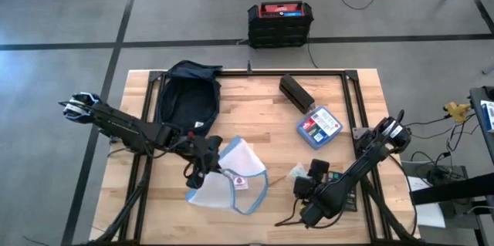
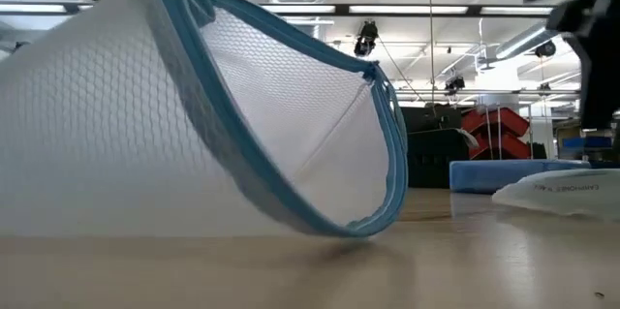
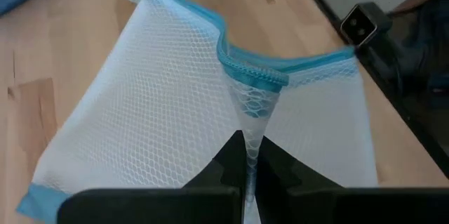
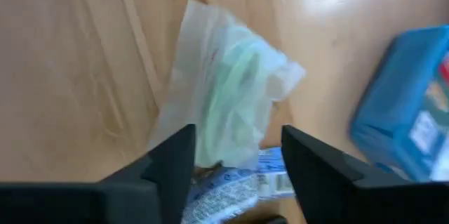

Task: Unpack backpack
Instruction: Remove the plastic bag from the blue zip bag, then remove the game cards from the blue zip bag

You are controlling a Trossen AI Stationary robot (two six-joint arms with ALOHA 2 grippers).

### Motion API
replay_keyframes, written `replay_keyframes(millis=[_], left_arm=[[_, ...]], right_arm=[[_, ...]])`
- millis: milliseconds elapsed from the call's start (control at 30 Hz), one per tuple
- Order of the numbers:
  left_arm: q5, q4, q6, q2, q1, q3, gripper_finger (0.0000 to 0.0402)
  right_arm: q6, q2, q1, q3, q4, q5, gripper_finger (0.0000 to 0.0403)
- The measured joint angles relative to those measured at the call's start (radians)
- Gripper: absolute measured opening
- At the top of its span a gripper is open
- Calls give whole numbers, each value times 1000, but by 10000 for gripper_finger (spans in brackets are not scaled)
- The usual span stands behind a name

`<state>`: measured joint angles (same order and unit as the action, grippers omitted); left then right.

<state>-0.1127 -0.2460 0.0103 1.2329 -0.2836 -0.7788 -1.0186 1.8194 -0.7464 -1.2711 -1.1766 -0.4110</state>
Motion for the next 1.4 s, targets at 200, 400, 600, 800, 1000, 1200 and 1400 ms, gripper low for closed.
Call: replay_keyframes(millis=[200, 400, 600, 800, 1000, 1200, 1400], left_arm=[[-2, 169, 12, -70, 0, 120, 0], [-4, 380, 83, -104, 0, 249, 0], [29, 410, 193, -48, 0, 335, 0], [53, 414, 279, 21, -2, 400, 0], [84, 432, 316, 117, -1, 414, 0], [125, 523, 321, 204, -1, 415, 0], [129, 578, 314, 209, -1, 398, 0]], right_arm=[[142, -2, 0, -69, 160, -249, 263], [578, 24, 53, -36, 759, -341, 291], [750, 139, 163, -30, 1163, -342, 303], [578, 271, 224, -53, 1219, -341, 300], [470, 342, 195, -145, 1139, -382, 284], [392, 328, 133, -246, 964, -400, 280], [247, 326, 99, -254, 932, -305, 282]])
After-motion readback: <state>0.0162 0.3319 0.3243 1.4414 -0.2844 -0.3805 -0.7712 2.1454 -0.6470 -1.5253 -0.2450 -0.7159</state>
